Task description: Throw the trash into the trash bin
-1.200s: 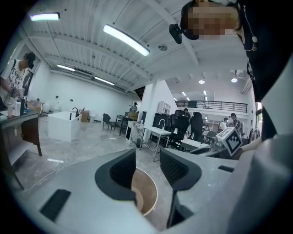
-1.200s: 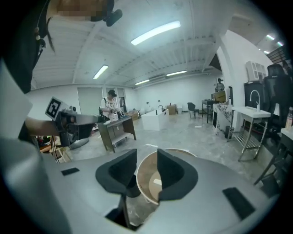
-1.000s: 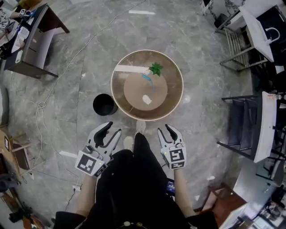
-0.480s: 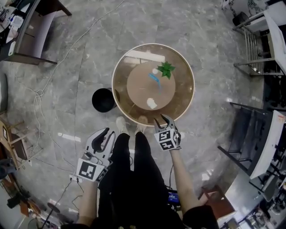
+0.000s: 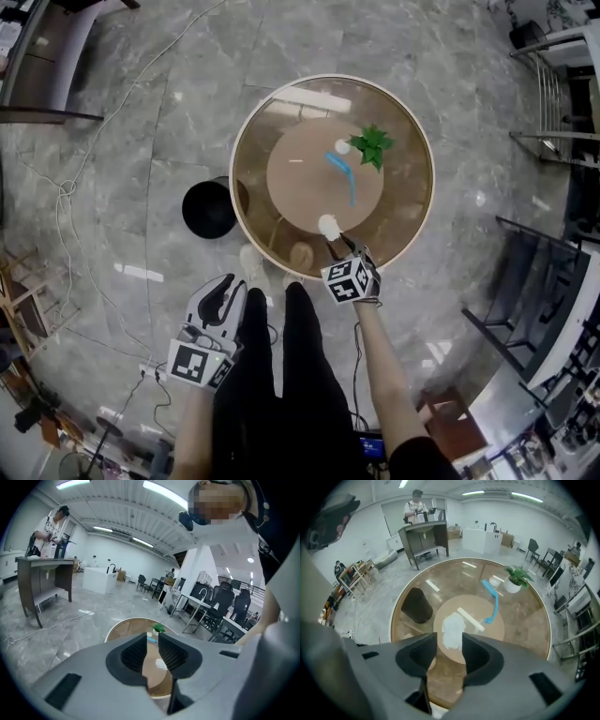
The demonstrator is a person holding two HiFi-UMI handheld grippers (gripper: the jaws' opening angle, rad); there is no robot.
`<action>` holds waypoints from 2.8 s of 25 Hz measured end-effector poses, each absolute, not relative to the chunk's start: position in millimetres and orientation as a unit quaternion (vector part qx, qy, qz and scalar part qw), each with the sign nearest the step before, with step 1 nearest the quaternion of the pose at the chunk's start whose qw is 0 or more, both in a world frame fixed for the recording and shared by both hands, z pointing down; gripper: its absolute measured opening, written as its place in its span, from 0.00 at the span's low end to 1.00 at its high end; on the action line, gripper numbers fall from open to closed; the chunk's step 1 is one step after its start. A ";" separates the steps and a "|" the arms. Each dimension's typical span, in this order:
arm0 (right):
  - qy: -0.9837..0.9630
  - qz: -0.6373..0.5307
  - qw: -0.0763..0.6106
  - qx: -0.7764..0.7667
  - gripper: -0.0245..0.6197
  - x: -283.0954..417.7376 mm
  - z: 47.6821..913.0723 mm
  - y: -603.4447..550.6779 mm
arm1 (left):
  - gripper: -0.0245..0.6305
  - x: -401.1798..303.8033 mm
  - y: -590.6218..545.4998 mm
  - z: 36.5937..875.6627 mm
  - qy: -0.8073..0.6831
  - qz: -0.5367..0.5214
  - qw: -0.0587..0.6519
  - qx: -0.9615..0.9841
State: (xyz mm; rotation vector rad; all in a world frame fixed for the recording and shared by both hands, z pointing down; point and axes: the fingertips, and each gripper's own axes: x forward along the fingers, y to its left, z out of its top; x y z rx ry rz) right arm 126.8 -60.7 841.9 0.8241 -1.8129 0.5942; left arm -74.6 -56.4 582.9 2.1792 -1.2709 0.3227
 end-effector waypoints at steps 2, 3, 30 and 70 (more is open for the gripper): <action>-0.747 0.241 0.527 0.327 0.30 126.7 856.0 -59.9 | 0.16 -74.4 -56.7 589.4 -0.485 0.110 0.306 0.811; -0.744 0.238 0.535 0.322 0.31 126.8 860.9 -59.6 | 0.15 -74.4 -55.7 591.1 -0.487 0.108 0.311 0.809; -0.830 0.093 0.507 0.214 0.10 -76.4 815.9 -98.8 | 0.12 -172.9 -26.4 590.1 -0.588 0.072 0.329 0.736; -0.831 0.189 0.064 0.519 0.04 49.5 426.8 17.7 | 0.08 -169.4 8.2 426.8 -0.512 0.032 0.212 0.832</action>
